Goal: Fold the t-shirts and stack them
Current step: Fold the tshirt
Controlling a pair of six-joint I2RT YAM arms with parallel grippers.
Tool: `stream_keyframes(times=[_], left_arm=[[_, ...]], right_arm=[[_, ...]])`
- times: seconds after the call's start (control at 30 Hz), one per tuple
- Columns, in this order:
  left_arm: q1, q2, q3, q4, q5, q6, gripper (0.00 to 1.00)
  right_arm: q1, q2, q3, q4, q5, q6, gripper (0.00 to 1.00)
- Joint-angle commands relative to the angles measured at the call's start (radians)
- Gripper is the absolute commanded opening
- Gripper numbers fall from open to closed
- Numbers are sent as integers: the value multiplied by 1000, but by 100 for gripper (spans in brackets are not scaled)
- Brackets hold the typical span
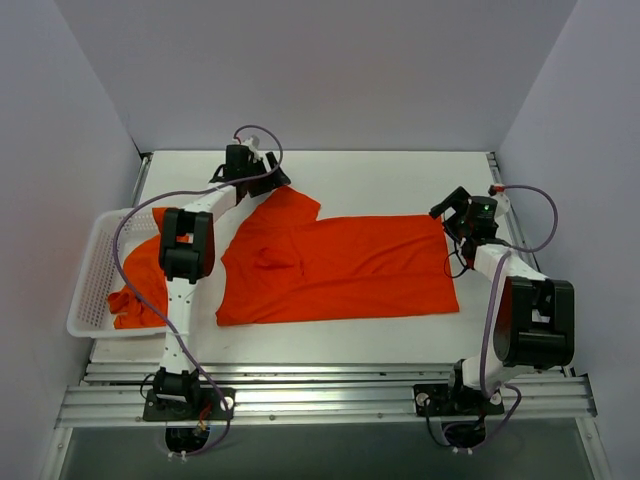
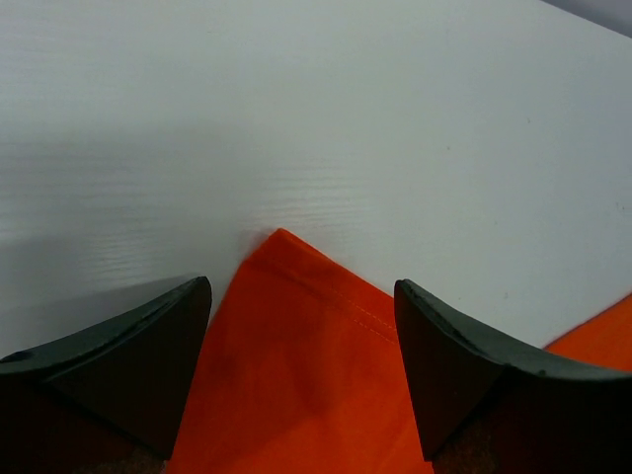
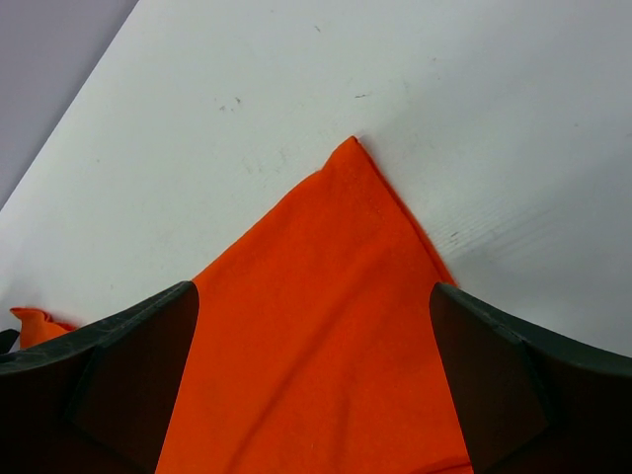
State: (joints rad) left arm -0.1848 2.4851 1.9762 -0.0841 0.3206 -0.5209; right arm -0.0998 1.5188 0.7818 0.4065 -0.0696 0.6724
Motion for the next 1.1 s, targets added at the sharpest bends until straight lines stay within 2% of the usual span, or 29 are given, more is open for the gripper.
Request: stream_keyframes(times=[0.0, 0.1, 0.2, 0.37, 0.53, 0.63, 0.7, 0.87, 1.07], left_arm=[[-19, -6, -59, -48, 29, -11, 85], [-25, -12, -76, -43, 20, -11, 85], [-28, -11, -79, -45, 18, -11, 80], [-35, -9, -76, -55, 5, -7, 62], [-45, -6, -66, -83, -17, 1, 54], [-47, -11, -77, -78, -23, -4, 44], [-47, -8, -77, -83, -28, -8, 30], [-47, -2, -70, -95, -37, -13, 10], [-47, -9, -89, -89, -68, -28, 6]], right_arm=[[-23, -12, -9, 6, -18, -4, 100], [-29, -8, -10, 8, -24, -2, 100], [-32, -5, -12, 9, -30, 0, 100], [-35, 4, -18, 17, -36, 0, 100], [-37, 15, -19, 22, -36, 0, 100], [-35, 30, -21, 29, -36, 0, 100], [-35, 49, -19, 32, -38, 0, 100], [-35, 116, -15, 67, -52, 4, 99], [-35, 216, 28, 98, -73, 10, 97]])
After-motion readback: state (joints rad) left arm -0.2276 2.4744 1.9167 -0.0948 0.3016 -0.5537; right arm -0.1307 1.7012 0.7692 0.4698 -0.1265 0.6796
